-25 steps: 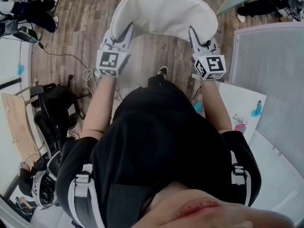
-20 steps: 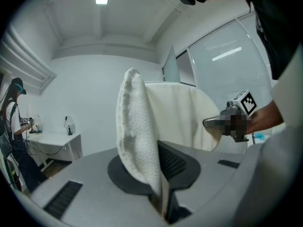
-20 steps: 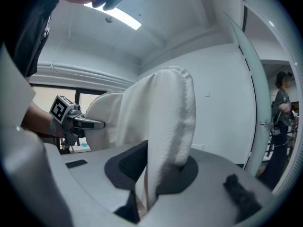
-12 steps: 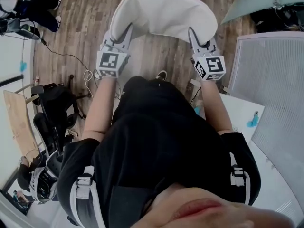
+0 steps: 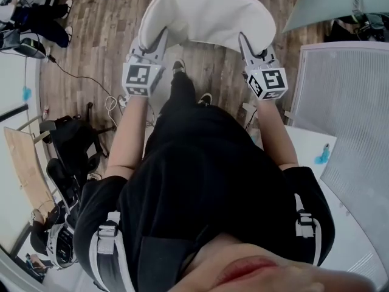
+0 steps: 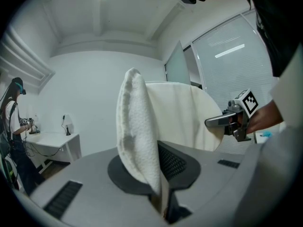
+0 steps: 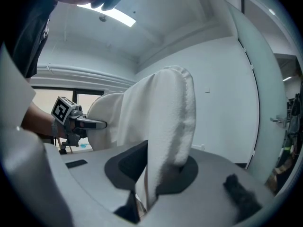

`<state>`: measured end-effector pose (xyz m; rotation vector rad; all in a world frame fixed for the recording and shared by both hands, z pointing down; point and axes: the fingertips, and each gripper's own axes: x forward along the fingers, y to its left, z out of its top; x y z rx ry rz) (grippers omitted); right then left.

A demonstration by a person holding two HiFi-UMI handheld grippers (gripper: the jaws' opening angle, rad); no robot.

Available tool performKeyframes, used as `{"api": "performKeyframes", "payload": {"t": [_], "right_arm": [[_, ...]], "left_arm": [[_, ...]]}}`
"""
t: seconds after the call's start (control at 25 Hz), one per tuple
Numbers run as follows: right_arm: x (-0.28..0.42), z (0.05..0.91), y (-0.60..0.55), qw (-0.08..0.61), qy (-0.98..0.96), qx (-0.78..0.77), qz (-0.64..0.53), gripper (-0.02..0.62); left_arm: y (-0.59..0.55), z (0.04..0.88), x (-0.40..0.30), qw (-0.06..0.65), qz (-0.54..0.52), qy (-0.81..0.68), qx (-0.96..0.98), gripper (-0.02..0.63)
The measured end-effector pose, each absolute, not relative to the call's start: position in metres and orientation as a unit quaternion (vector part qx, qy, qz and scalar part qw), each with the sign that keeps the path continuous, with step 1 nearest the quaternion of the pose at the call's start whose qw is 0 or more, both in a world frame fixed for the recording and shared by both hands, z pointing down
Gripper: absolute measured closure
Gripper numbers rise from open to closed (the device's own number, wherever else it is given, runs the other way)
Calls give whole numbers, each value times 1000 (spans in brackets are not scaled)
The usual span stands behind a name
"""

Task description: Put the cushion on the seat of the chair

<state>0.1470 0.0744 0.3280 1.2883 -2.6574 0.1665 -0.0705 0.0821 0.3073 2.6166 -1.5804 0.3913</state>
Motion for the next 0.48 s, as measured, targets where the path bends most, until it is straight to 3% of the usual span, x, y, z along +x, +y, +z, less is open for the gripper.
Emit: {"api": "performKeyframes", "payload": {"t": [0.48], "right_arm": [[118, 340, -23, 114, -872, 470, 72, 538]], "left_arm": [[-31, 323, -100, 46, 129, -471, 871, 554]]}}
